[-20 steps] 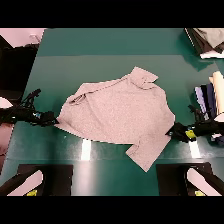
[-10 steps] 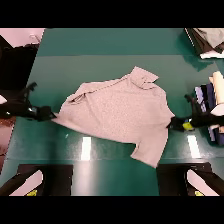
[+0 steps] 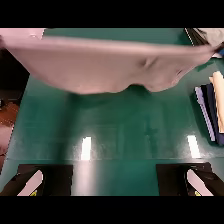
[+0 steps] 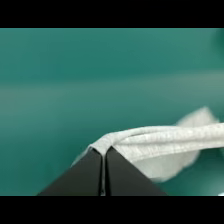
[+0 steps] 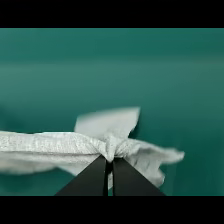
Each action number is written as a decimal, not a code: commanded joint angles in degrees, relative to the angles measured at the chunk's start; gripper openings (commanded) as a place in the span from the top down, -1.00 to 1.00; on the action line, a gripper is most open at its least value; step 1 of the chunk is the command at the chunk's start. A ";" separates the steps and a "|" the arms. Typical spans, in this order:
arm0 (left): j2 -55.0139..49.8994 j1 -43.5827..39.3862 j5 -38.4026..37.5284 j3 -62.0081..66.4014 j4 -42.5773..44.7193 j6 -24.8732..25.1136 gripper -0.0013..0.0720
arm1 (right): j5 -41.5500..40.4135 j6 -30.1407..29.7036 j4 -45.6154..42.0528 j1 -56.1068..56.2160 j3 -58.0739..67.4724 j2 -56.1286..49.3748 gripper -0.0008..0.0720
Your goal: Fold the shirts.
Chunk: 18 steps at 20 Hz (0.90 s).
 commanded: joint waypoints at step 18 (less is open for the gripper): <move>2.97 0.02 -14.56 -2.36 -3.72 -4.70 0.91 | 27.43 3.34 1.51 -15.06 22.21 -3.13 0.93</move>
